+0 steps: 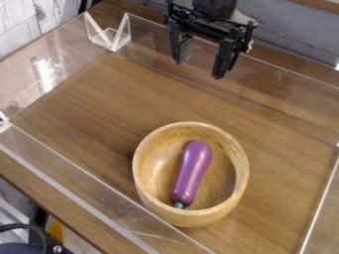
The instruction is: Remove the purple eggplant from inside the brown bowl and put it on the table
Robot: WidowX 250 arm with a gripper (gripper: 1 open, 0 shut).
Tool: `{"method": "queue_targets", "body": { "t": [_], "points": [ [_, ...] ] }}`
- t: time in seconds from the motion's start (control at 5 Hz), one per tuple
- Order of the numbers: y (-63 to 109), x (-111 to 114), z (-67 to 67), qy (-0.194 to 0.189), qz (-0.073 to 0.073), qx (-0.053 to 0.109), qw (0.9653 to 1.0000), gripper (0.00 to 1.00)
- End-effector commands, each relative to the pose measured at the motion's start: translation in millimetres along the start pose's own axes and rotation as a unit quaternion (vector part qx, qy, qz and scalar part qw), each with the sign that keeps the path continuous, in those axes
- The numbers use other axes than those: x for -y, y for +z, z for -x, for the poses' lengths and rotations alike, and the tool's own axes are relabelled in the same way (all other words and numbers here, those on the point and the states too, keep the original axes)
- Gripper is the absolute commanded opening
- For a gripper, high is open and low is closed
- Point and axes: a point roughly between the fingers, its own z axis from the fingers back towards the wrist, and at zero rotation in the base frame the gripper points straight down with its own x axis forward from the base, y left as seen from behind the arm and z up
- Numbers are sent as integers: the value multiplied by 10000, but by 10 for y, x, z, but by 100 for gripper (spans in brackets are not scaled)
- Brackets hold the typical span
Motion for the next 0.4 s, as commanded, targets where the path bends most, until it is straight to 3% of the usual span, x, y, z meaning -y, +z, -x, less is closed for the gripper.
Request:
{"method": "queue_targets", "body": {
  "t": [0.0, 0.2],
  "points": [
    [-66, 14, 37, -27, 15, -93, 10000, 100],
    [-134, 31, 84, -61, 34, -188, 9998, 100]
  ]
}}
